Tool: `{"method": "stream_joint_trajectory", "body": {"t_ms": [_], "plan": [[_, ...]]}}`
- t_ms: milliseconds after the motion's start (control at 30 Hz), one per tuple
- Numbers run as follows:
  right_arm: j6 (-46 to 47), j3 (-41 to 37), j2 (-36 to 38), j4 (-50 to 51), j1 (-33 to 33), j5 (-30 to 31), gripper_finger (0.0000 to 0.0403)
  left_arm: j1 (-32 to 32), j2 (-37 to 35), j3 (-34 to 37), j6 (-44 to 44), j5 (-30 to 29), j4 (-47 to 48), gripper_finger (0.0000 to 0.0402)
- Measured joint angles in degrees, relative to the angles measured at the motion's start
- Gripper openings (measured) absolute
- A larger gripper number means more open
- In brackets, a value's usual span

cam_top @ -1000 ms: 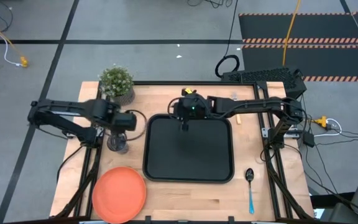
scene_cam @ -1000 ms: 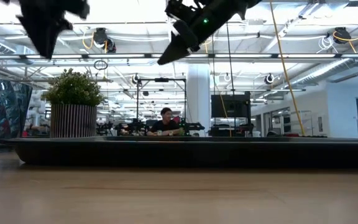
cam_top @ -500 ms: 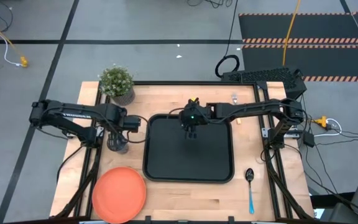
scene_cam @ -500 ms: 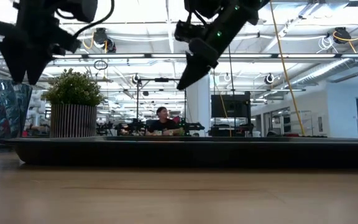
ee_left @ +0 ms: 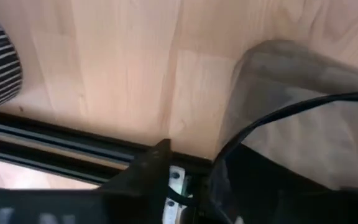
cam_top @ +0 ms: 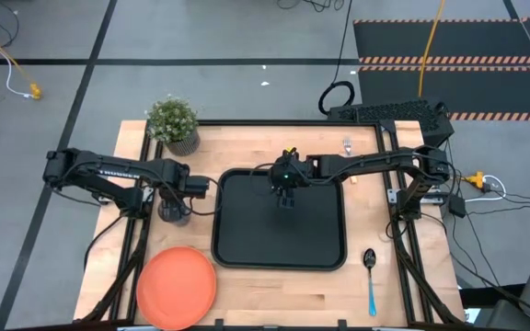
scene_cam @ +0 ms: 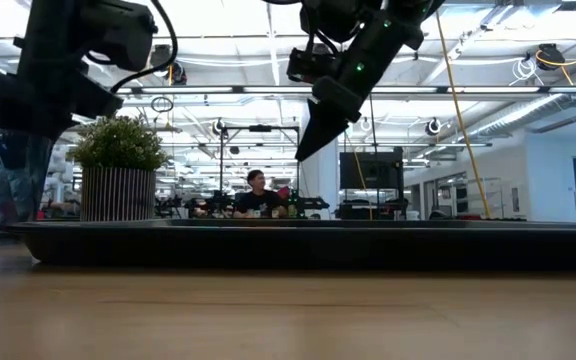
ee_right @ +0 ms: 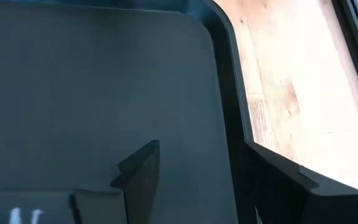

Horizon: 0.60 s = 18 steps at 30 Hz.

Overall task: Pick and place plate/cup/fork/spoon on tray
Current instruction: Put the blue cup on the black tray

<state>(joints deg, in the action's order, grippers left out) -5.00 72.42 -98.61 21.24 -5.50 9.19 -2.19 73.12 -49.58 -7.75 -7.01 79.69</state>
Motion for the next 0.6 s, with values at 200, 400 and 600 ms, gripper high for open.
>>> {"method": "stream_joint_trajectory", "body": {"t_ms": [200, 400, 600], "plan": [[-0.1, 0.0, 0.0, -0.4, -0.1, 0.0, 0.0208, -2.3, -0.2, -0.4, -0.1, 2.8, 0.9, 0.0018], [-0.2, -0.1, 1.6, 2.0, -0.1, 8.1, 0.0208, -5.1, -0.1, -4.3, 1.1, 3.6, 1.2, 0.0010], [1.1, 0.0, 9.7, 4.3, 0.0, 13.4, 0.0208, -7.7, 0.0, -14.1, 3.9, 3.6, 1.2, 0.0010]]}}
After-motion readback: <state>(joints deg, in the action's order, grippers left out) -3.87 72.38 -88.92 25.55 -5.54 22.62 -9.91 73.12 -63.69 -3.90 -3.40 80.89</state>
